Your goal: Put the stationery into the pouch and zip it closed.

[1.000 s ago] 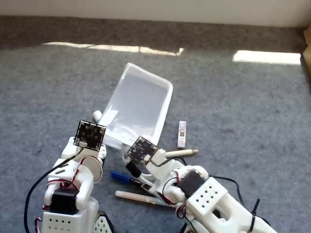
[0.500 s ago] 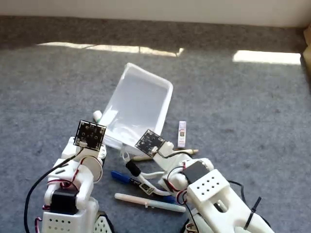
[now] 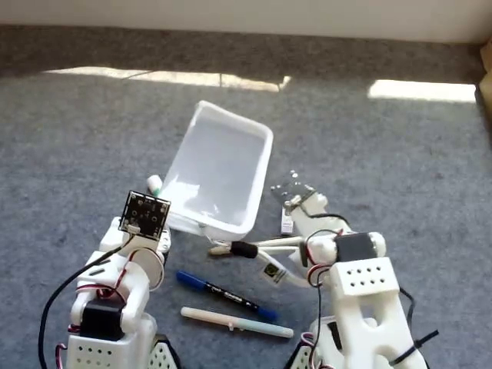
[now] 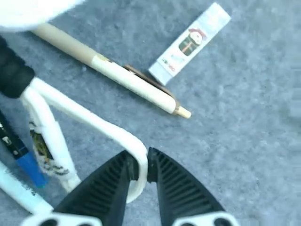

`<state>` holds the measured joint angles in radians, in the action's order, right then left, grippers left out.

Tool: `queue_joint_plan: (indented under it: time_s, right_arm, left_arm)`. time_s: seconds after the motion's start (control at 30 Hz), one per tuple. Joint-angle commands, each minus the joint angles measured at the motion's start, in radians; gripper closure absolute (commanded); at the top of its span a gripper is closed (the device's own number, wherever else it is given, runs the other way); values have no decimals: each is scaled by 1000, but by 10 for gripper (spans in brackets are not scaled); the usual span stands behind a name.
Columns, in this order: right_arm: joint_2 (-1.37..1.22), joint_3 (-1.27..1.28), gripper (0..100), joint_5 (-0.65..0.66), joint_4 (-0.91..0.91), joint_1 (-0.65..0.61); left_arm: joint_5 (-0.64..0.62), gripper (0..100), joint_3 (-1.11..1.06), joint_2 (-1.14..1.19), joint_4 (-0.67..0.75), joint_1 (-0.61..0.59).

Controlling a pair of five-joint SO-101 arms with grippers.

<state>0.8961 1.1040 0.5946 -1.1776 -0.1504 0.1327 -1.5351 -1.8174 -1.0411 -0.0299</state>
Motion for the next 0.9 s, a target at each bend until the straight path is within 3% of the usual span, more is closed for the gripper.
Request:
queue_joint_plan:
  time_s: [0.0, 0.47, 0.7, 0.87]
  right_arm:
    - [5, -65, 977, 55, -8, 113]
    - [-1, -151, 977, 117, -10, 357]
    - [7, -163, 963, 114, -97, 306]
    - [7, -263, 814, 38, -211, 288]
  left_arm:
    - [3, 993, 44, -4, -2, -15]
    - [3, 992, 45, -4, -15, -15]
    - [5, 990, 45, -4, -15, -15]
    - [5, 989, 45, -4, -15, -15]
